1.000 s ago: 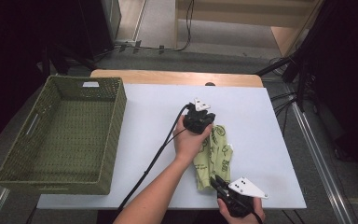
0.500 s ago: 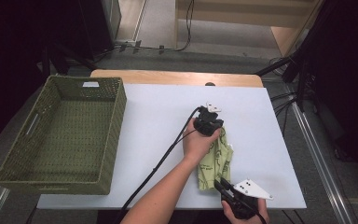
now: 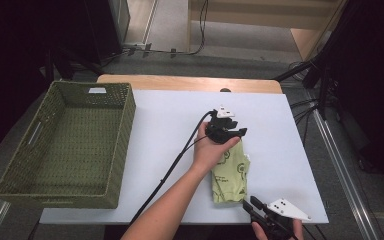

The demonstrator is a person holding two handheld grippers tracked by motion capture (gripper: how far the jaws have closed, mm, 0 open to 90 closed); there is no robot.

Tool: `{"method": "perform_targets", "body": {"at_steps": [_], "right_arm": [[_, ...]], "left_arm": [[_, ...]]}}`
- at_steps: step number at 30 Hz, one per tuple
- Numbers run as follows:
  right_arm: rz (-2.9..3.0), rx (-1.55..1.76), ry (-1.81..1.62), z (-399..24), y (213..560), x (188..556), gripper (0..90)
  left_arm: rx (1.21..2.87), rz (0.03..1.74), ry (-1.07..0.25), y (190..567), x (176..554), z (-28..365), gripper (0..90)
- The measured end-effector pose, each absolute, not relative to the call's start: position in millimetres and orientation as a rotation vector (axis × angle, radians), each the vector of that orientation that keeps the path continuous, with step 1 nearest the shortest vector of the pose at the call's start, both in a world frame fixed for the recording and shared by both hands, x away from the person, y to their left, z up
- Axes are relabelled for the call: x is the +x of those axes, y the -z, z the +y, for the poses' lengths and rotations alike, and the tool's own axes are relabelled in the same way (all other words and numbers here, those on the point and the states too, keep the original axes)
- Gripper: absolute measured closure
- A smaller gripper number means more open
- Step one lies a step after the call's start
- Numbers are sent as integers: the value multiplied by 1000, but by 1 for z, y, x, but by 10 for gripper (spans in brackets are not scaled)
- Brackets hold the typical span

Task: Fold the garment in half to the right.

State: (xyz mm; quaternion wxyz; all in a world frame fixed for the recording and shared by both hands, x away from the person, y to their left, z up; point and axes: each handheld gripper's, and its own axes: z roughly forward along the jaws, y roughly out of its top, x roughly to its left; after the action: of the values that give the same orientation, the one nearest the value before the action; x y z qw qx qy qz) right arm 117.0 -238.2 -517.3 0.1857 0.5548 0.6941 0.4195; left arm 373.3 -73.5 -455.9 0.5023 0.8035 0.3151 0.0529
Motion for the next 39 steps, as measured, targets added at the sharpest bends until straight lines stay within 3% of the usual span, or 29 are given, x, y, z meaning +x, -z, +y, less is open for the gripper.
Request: {"method": "perform_targets", "body": {"at_steps": [7,13,18,21,26,27,34,36,39], "right_arm": [[1900,1522,-1249,-246,507,129,605],[1945,1561,-1268,-239,514,152,603],[2022,1595,-1281,-240,521,156,762],[2025,1600,-1275,-243,520,155,855],[2028,1587,-1261,-245,519,152,875],[2025,1577,-1259,-245,519,151,876],[2004,1569,-1241,-249,517,146,877],[2002,1561,-1234,-249,518,146,877],[2012,1567,-1225,-249,520,146,877]], "left_arm": [[1942,851,-169,461,383,-35,530],[1973,886,-157,475,393,-26,534],[2000,871,-122,487,397,-30,551],[2011,856,-85,490,397,-33,625],[2062,796,-49,486,395,-43,879],[2068,788,-59,485,394,-45,891],[2030,781,-57,477,393,-46,887],[2025,785,-47,476,392,-47,762],[2066,767,-37,478,391,-53,665]]}}
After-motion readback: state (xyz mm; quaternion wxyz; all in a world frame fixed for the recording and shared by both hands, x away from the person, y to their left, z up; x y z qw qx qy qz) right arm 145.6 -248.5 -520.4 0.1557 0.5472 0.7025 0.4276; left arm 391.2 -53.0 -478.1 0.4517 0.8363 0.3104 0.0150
